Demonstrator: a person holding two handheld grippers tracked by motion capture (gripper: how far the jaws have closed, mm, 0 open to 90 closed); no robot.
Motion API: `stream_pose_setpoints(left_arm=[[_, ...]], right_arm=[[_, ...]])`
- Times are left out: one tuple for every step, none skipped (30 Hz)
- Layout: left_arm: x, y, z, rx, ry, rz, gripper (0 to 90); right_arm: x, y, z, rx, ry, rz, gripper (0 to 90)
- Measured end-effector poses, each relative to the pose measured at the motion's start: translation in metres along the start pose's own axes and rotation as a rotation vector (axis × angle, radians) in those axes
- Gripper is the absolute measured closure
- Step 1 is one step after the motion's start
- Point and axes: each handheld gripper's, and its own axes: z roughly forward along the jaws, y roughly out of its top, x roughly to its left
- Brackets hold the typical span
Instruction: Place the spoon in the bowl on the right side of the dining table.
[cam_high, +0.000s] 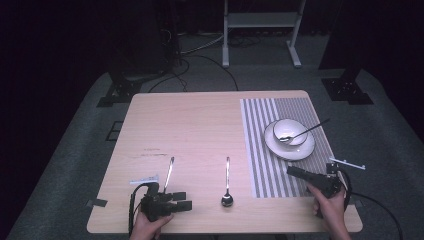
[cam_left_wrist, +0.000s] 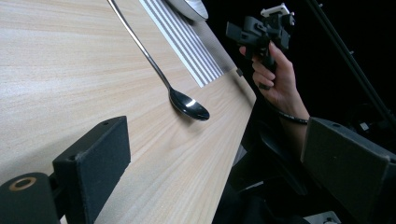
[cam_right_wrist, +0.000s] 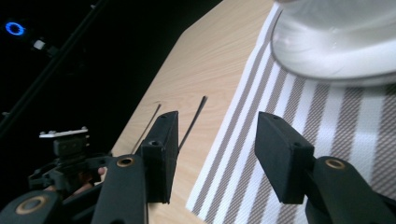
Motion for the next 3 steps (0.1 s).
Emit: stream_pose_setpoints(left_arm=[[-0.0002,0.0001,0.0000,0.002,0.001,0.002,6.9],[-0.0004,0.0003,0.0001,0.001,0.001,0.003,6.8],[-0.0006,0.0006,-0.0001,-0.001,0.000,0.002,6.8]], right_arm=[[0.0007,-0.0040,0.0005,0.000,0.007,-0.003,48.2],[0.0017,-0.0072,0.0009,0.001,0.004,-0.010,47.6],[0.0025,-0.0101,0.0015,0.000,0.004,-0.014,47.3]])
